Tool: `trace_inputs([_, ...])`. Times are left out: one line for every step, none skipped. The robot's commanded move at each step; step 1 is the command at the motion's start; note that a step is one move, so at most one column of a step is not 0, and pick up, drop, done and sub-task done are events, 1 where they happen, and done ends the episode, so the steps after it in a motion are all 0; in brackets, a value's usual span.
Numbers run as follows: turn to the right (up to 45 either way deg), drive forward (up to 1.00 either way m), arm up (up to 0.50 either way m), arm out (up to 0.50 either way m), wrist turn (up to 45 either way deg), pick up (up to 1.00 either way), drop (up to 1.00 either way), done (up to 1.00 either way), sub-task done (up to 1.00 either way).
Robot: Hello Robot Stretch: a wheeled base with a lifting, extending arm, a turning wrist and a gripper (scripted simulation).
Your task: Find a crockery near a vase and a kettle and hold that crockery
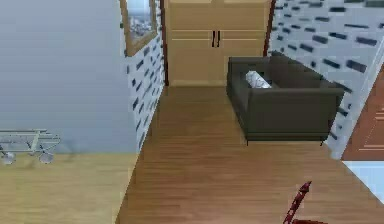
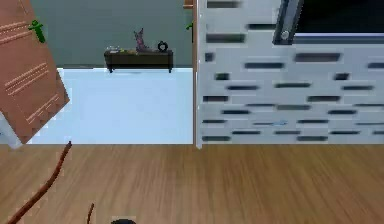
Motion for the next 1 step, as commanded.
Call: trace_inputs([-45.0,0.0,0.0,0.0,0.0,0.0,0.0,0.0,0.0])
